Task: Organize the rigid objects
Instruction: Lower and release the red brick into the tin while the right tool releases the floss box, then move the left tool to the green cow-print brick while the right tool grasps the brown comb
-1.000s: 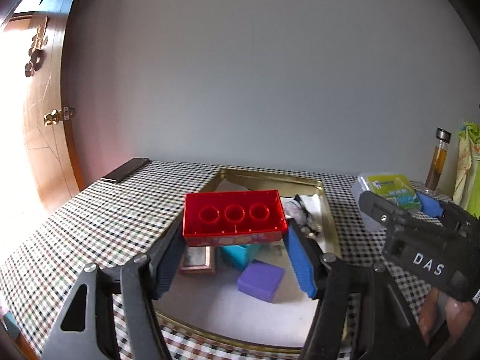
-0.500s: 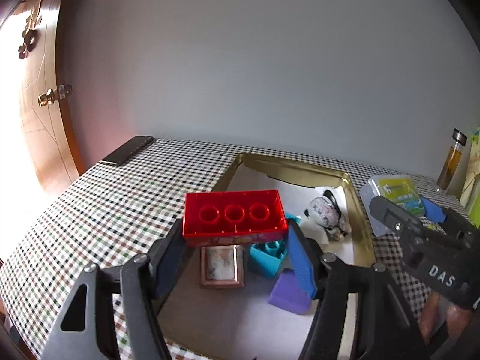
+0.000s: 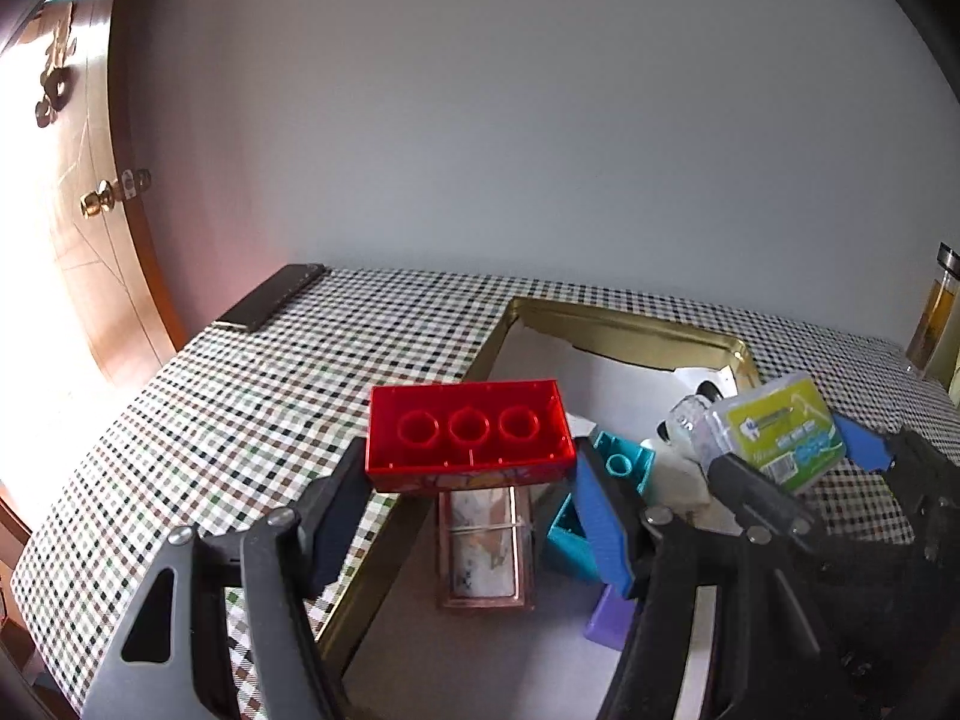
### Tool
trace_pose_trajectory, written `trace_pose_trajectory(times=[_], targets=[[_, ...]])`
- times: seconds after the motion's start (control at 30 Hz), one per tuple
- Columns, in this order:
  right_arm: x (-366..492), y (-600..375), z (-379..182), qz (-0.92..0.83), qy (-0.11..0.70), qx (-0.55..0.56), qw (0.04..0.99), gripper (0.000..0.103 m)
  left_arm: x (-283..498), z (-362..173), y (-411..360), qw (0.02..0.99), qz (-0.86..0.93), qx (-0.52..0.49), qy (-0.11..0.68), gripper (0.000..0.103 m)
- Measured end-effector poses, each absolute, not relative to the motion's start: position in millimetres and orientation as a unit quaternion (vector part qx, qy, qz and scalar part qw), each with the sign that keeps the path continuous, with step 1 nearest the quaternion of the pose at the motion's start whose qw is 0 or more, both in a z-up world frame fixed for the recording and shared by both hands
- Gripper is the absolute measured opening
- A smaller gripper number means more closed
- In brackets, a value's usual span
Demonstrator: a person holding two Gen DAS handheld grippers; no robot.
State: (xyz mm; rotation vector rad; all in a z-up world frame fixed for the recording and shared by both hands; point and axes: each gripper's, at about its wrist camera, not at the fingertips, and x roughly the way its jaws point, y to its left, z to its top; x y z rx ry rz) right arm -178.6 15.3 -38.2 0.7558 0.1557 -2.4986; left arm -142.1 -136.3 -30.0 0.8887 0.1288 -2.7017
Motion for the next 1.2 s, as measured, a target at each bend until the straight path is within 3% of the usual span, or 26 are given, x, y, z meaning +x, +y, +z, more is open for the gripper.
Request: trace_pose_trajectory(times=[0.3, 0.37, 0.43, 0.87, 1.2], targets=[[-188, 8, -46, -0.909, 0.046, 0.298, 0.287, 0.084, -145, -38, -142, 0.158, -0.933, 0.318, 0.052, 0.069], [-186, 9, -44, -0.910, 0.041, 0.292, 0.292, 0.084, -143, -37, -145, 0.166, -0.932, 0.316, 0.065, 0.090], [-186, 14, -42, -0.910, 0.029, 0.288, 0.298, 0.085, -139, -36, -148, 0.175, -0.931, 0.312, 0.070, 0.102], [-174, 71, -30, -0.923, -0.038, 0.275, 0.267, 0.088, -124, -27, -109, 0.140, -0.943, 0.300, 0.042, 0.102], [-147, 151, -31, -0.945, -0.009, 0.270, 0.186, 0.088, -118, -20, -38, 0.085, -0.955, 0.283, 0.015, 0.102]])
